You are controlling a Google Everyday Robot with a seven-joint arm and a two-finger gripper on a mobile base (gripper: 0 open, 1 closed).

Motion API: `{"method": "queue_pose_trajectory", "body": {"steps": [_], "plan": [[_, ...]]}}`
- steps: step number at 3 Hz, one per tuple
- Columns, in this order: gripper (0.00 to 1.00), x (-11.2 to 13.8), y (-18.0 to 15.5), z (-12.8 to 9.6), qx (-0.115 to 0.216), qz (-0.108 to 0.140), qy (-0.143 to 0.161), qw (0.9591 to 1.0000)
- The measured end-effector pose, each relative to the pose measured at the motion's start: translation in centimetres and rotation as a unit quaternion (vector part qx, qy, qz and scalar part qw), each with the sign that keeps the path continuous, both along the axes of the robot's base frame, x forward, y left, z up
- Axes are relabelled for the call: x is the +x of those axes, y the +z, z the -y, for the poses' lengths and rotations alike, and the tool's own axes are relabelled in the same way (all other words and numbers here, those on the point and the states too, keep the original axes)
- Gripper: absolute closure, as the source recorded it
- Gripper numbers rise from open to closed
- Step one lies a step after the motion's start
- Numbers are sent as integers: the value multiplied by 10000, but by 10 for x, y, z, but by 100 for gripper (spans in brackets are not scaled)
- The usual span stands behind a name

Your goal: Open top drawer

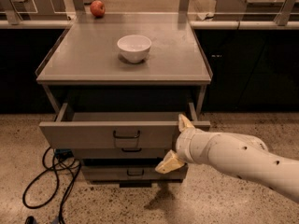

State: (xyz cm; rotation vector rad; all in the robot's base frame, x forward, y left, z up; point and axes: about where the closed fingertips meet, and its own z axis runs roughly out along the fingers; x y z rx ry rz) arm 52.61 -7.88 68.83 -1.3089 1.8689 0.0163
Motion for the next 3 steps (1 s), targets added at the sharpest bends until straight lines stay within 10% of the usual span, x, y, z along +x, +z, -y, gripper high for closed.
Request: {"method": "queue_pose_trajectory", "body": {"steps": [3], "plan": [[0,38,14,25,-352,-275,-154,9989]]}}
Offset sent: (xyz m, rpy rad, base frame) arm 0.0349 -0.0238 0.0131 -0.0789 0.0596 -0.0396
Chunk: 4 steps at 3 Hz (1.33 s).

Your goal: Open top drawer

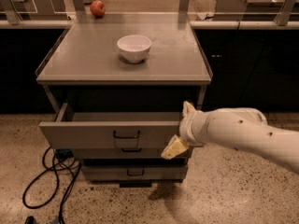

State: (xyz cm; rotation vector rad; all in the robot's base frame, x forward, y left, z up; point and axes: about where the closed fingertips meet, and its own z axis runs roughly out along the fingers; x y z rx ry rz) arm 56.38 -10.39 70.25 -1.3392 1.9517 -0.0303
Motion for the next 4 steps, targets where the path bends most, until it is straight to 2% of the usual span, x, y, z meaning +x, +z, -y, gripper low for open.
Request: {"method": "queue_pose_trajectory", "body": {"steps": [1,2,3,4], "plan": [[0,31,3,18,-213,-295,-170,9992],[0,33,-15,21,-346,-664,-180,9970],[0,13,-43,10,-318,-848,27,9959],[0,2,-63,-8,-156,-805,406,9958]]}}
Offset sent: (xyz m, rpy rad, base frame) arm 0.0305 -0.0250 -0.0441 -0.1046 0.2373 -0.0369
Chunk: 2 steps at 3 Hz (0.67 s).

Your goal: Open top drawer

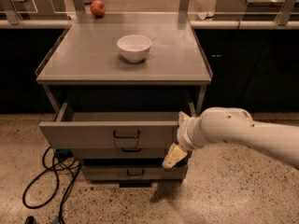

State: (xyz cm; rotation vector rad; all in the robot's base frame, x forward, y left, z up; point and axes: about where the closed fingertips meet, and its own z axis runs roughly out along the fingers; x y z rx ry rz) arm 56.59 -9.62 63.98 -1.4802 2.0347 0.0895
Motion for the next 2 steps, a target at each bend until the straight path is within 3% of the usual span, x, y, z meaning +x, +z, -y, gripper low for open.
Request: {"method": "queue_pose_trajectory", "body": {"steps": [1,2], "plan": [[0,-1,-7,-6,24,-3,211,9998],[0,-1,-7,-6,24,-4,211,9998]]}}
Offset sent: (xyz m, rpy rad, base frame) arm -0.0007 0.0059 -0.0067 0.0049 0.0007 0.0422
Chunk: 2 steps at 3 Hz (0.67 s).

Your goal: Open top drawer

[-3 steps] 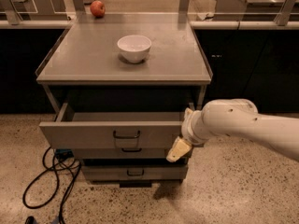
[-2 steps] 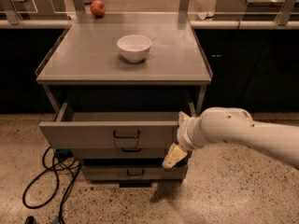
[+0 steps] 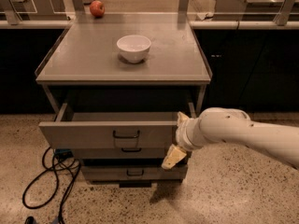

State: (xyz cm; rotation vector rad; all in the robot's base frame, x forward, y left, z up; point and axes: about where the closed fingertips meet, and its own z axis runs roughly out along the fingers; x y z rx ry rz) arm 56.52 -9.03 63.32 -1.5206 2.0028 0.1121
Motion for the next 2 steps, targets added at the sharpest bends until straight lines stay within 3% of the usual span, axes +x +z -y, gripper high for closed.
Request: {"method": "queue_pose_trajectory", "body": {"steps": [2], "plan": [[42,0,0,0,0,0,0,10000]]}}
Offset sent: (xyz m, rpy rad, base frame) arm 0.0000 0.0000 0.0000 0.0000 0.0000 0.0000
